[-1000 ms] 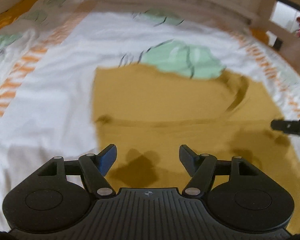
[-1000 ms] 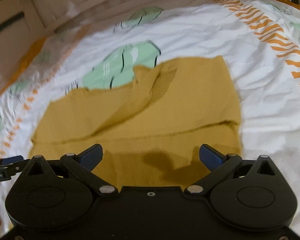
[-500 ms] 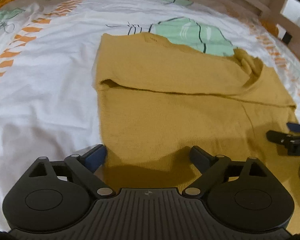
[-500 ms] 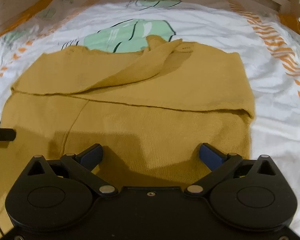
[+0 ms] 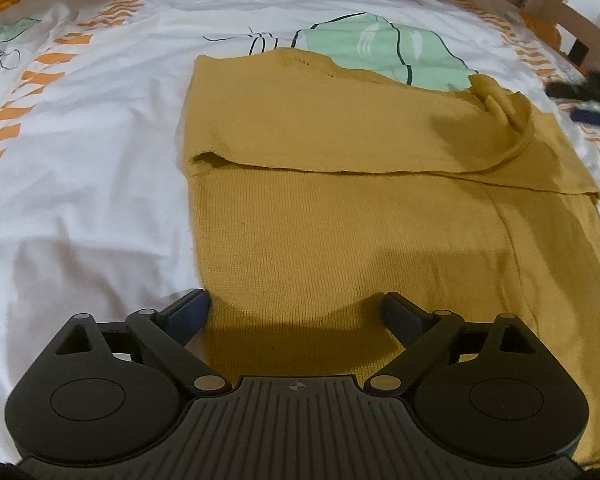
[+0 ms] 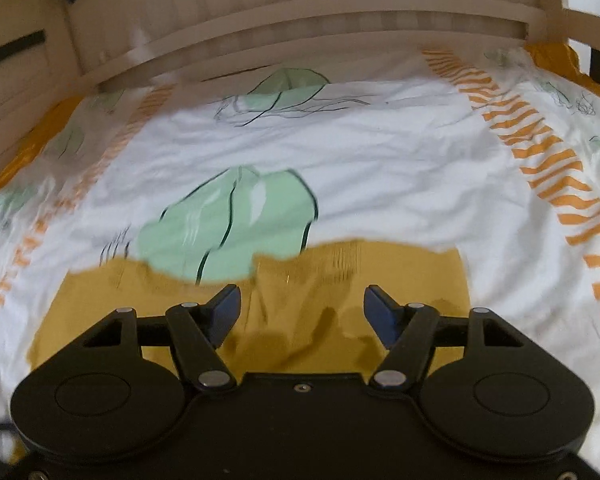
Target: Fold small clothes
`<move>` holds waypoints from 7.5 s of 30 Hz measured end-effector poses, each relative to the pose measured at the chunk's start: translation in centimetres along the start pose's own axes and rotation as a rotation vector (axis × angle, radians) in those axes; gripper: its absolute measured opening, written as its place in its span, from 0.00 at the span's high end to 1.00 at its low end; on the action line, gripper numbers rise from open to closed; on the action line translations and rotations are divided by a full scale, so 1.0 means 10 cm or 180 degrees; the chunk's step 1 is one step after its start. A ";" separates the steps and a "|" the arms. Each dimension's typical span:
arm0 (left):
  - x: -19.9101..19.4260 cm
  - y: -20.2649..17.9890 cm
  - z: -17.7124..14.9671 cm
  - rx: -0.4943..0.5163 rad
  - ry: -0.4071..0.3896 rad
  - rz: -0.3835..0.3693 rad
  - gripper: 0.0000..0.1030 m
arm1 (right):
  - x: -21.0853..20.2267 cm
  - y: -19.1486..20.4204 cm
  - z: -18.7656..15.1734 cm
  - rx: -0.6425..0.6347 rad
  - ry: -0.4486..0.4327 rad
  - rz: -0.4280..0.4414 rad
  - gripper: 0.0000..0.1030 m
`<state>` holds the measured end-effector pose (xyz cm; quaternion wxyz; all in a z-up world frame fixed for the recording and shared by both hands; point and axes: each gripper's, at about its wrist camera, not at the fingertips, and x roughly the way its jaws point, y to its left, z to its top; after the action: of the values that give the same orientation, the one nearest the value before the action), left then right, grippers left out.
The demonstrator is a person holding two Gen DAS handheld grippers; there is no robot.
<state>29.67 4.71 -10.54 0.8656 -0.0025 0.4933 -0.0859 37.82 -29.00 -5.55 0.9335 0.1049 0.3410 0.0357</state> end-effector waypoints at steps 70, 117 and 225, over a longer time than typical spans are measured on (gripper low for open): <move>0.00 0.03 0.00 -0.0043 -0.0097 0.0032 0.08 | -0.19 -0.76 -0.42 0.0507 0.0199 -0.0180 0.31; -1.54 0.22 -1.59 -0.0461 -0.0439 0.0082 0.19 | -2.35 -0.57 -1.98 0.0936 0.0365 0.0201 0.01; -1.76 0.43 -0.75 -0.1086 -0.1126 -0.0811 0.94 | -2.18 -0.98 -1.15 0.1642 -0.0069 0.1348 0.91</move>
<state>15.14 12.22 0.26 0.9076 -0.2252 0.3375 -0.1080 13.66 -39.65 -2.57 0.8516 0.4068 0.2994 0.1404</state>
